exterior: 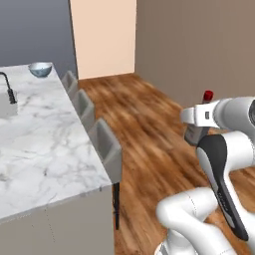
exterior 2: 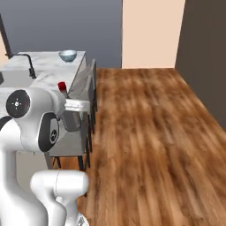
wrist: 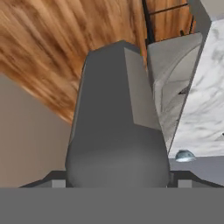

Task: There is a bowl on the dining counter. Grab a lemon wedge from the fridge and place it in the bowl. Then get the liquor bottle and glass cup from the cabinet and place them next to the bowl.

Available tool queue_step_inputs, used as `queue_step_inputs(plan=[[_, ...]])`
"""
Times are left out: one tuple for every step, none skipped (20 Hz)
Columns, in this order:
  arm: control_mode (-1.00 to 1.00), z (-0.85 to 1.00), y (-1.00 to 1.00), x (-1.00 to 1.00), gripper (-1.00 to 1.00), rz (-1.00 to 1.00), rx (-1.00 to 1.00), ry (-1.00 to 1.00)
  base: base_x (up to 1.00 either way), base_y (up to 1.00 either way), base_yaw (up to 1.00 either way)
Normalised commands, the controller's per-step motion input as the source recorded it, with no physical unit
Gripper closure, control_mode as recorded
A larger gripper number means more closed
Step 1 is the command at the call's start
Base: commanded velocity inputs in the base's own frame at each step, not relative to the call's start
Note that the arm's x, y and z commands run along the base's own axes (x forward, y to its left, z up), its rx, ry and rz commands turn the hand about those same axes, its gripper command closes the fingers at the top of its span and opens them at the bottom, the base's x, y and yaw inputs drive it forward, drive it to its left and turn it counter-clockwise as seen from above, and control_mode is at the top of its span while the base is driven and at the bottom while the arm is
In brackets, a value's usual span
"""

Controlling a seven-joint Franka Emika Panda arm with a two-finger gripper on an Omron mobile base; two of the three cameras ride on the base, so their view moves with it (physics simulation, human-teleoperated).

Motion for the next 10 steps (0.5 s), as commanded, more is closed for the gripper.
queue_step_inputs(plan=[[1.0, 0.0, 0.0, 0.0, 1.0, 0.0, 0.0, 0.0, 0.78, -0.87, 0.3], [1.0, 0.0, 0.0, 0.0, 1.0, 0.0, 0.0, 0.0, 0.81, -0.83, 0.31], [1.0, 0.0, 0.0, 0.0, 1.0, 0.0, 0.0, 0.0, 0.81, -0.85, 0.33], [1.0, 0.0, 0.0, 0.0, 1.0, 0.0, 0.0, 0.0, 0.82, -0.84, 0.34], [1.0, 0.0, 0.0, 0.0, 1.0, 0.0, 0.0, 0.0, 0.94, -0.79, 0.35], [1.0, 0.0, 0.0, 0.0, 1.0, 0.0, 0.0, 0.0, 0.96, -0.8, 0.37], [1.0, 0.0, 0.0, 0.0, 1.0, 0.0, 0.0, 0.0, 0.98, -0.76, 0.39], [1.0, 0.0, 0.0, 0.0, 1.0, 0.0, 0.0, 0.0, 1.0, -0.74, 0.4], [1.0, 0.0, 0.0, 0.0, 1.0, 0.0, 0.0, 0.0, 1.0, -0.73, 0.42], [1.0, 0.0, 0.0, 0.0, 1.0, 0.0, 0.0, 0.0, 1.0, -0.71, 0.43]])
